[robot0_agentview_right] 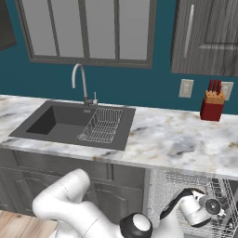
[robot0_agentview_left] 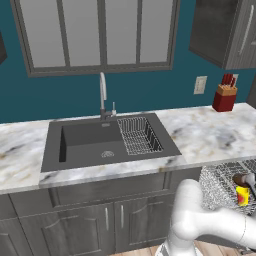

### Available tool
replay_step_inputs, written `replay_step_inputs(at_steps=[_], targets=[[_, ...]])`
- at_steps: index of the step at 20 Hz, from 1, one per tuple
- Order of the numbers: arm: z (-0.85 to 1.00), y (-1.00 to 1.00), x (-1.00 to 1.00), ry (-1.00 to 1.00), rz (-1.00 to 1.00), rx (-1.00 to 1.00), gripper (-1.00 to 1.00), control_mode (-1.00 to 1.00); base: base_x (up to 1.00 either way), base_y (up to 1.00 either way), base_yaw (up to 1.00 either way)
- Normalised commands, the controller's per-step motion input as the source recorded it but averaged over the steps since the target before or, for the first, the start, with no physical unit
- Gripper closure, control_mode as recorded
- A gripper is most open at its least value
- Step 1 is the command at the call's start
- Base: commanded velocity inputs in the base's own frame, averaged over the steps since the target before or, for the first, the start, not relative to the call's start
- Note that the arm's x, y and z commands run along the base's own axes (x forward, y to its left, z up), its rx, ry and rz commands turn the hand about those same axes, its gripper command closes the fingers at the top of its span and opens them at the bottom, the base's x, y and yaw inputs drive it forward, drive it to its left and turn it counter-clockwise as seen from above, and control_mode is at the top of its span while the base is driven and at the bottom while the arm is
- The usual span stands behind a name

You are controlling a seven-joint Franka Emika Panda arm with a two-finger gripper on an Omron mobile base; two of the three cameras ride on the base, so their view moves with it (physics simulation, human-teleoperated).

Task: Pick up the cup and bowl from the counter, place them in the dishwasher, and close the dishwasher door.

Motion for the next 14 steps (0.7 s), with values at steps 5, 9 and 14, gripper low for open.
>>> replay_step_inputs(at_steps=[5,9,14], targets=[[-0.07,-0.49,-0.20,-0.23,0.03,-0.07,1.00,-1.00,0.00,0.00,0.00],[-0.01,-0.68,-0.28,-0.21,0.04,-0.01,1.00,-1.00,0.00,0.00,0.00],[-0.14,-0.63,-0.31,-0.19,0.05,0.00,1.00,-1.00,0.00,0.00,0.00]])
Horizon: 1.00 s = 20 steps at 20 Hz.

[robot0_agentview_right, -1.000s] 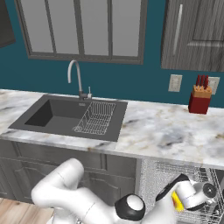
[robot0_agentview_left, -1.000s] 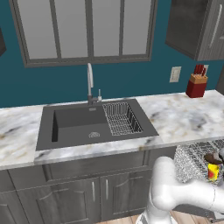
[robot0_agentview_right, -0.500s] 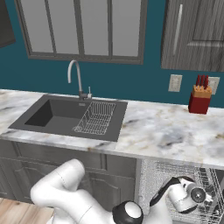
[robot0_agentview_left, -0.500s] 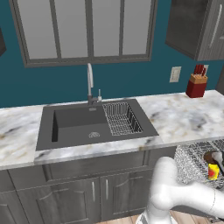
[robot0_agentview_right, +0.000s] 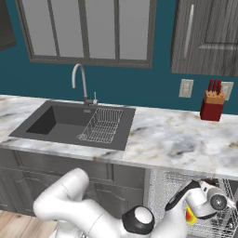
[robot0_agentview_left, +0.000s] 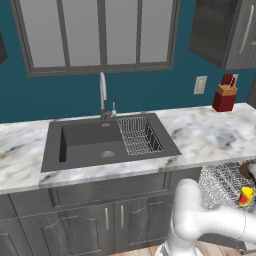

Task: Pick up the cup and bowl from the counter, place them in the dishwasher, and close the dishwasher door.

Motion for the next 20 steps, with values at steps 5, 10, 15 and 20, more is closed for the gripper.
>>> replay_step_inputs(at_steps=[5,10,15,20], targets=[[-0.75,-0.38,-0.28,-0.10,0.08,-0.07,1.00,-1.00,0.00,0.00,0.00],[-1.00,0.00,-0.54,-0.04,0.16,-0.28,1.00,-1.00,0.00,0.00,0.00],[-1.00,0.00,-0.66,-0.10,0.16,-0.28,1.00,-1.00,0.00,0.00,0.00],[-1.00,-0.10,-0.71,-0.16,0.15,-0.20,1.00,-1.00,0.00,0.00,0.00]])
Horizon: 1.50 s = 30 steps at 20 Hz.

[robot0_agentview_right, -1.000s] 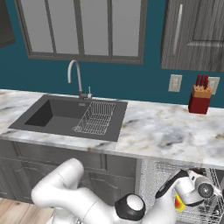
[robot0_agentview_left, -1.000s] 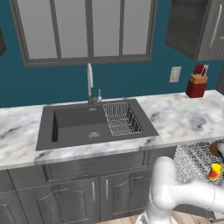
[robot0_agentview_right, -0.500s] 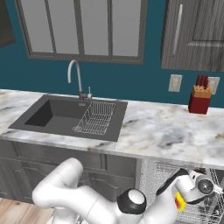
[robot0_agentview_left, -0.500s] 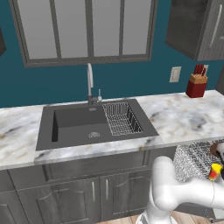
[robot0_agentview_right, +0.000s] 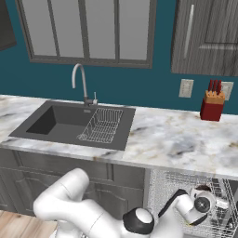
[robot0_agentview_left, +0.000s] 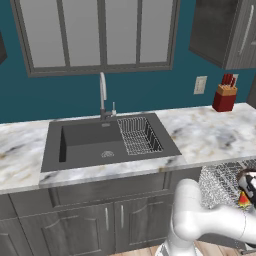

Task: Pick up the cup and bowl from the counter, place them in the dishwasher, and close the dishwasher door.

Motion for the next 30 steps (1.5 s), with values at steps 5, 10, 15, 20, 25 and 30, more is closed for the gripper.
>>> replay_step_inputs(at_steps=[5,10,15,20,25,30], targets=[[-1.00,-0.07,-0.69,-0.16,0.13,-0.22,1.00,-1.00,0.00,0.00,0.00],[-1.00,-0.02,-0.61,-0.16,0.13,-0.20,-1.00,-1.00,0.00,0.00,0.00],[-0.97,-0.15,-0.64,-0.18,0.12,-0.16,-1.00,-1.00,0.00,0.00,0.00],[-0.16,-0.48,-0.82,-0.24,0.15,-0.02,-1.00,-1.00,0.00,0.00,0.00],[0.27,-0.37,-0.74,-0.17,0.20,-0.01,-1.00,-1.00,0.00,0.00,0.00],[0.31,-0.08,-0.60,-0.04,0.23,0.00,-1.00,-1.00,0.00,0.00,0.00]])
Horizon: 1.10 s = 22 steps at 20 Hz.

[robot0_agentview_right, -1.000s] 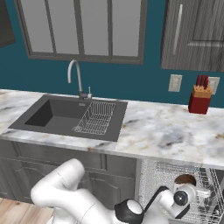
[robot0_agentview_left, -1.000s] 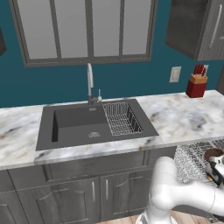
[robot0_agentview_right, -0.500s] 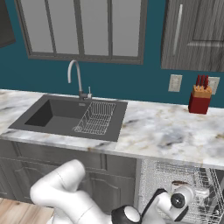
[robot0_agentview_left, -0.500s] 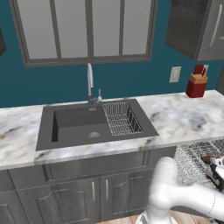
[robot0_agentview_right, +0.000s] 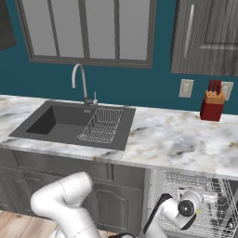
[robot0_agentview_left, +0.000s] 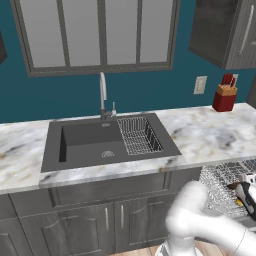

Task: Pick up the cup and bowl from the counter, place them in the dishwasher, and close the dishwasher door.

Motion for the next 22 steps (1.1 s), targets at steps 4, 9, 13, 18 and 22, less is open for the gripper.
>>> replay_step_inputs(at_steps=[4,9,13,18,22], targets=[[0.00,0.00,-0.83,0.00,0.24,-0.09,-1.00,-1.00,0.00,0.00,0.00],[-0.07,-0.13,-1.00,0.00,0.26,-0.16,-1.00,-1.00,0.00,0.00,0.00],[0.00,-0.41,-0.99,0.00,0.24,-0.17,-1.00,-1.00,0.00,0.00,0.00],[0.02,-0.52,-0.89,0.00,0.24,-0.20,-1.00,-1.00,0.00,0.00,0.00],[0.21,-0.71,-0.81,0.00,0.29,-0.31,-1.00,-1.00,0.00,0.00,0.00]])
